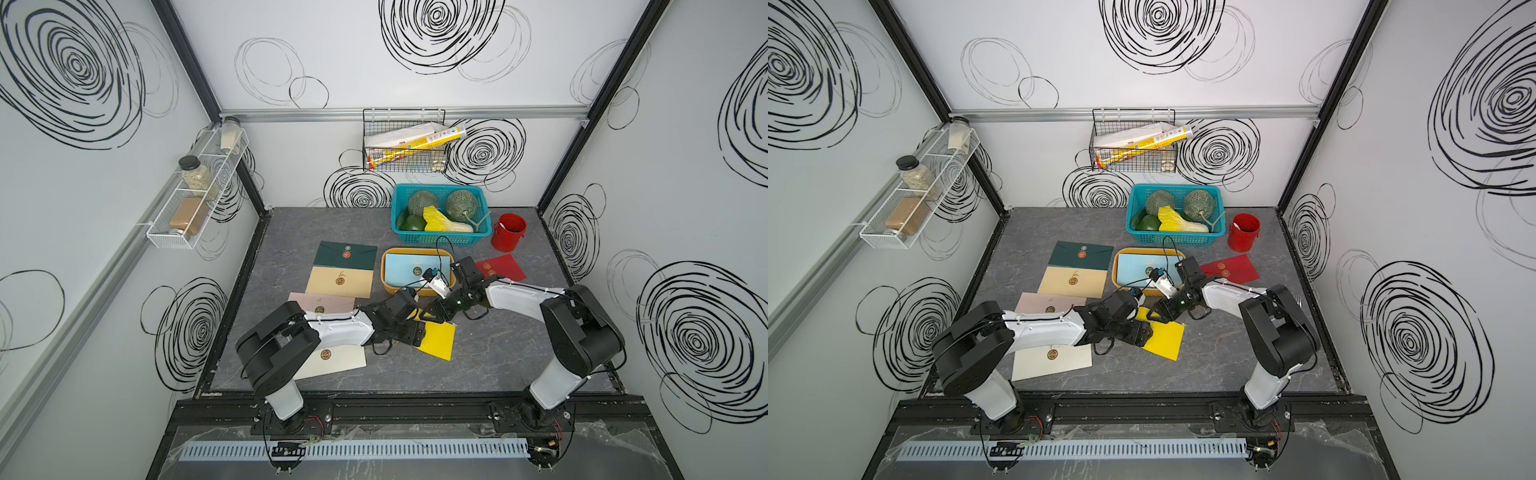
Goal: Put the sealed envelopes into the storage box
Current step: Pick up the envelope from the center of the board.
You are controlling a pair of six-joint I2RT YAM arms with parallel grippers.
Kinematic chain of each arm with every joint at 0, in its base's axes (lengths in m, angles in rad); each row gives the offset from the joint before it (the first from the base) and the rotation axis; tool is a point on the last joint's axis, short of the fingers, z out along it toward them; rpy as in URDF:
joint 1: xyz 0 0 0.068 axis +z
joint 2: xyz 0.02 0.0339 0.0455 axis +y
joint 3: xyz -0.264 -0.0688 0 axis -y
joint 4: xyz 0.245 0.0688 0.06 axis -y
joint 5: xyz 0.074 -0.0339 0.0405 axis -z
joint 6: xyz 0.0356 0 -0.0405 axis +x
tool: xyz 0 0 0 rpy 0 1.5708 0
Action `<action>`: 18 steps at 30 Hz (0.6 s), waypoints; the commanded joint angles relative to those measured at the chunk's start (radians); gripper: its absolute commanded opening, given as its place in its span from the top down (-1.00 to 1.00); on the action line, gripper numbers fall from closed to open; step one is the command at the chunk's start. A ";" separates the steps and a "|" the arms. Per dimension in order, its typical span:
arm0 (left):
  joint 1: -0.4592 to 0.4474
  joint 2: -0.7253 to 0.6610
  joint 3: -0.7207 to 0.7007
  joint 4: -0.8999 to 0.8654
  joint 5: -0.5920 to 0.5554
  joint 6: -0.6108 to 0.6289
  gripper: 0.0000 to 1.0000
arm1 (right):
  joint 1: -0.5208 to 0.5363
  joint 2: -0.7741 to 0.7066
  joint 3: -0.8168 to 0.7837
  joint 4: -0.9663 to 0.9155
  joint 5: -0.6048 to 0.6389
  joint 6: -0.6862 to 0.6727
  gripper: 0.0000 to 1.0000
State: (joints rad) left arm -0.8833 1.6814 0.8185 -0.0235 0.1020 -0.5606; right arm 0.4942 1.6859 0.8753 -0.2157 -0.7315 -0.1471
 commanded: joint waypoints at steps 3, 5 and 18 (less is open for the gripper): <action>0.009 0.055 -0.031 -0.089 0.058 0.013 -0.65 | 0.006 0.018 0.017 -0.013 -0.114 -0.069 0.58; 0.013 0.054 -0.027 -0.090 0.059 0.014 -0.65 | 0.006 0.025 0.010 -0.014 -0.120 -0.073 0.78; 0.130 -0.143 0.183 -0.406 -0.122 -0.061 -0.98 | -0.017 -0.027 0.054 -0.111 -0.031 -0.008 1.00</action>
State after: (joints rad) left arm -0.8108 1.6295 0.9028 -0.2581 0.0841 -0.5785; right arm 0.4824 1.7088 0.9031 -0.2874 -0.7841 -0.1867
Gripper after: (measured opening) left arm 0.991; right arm 0.040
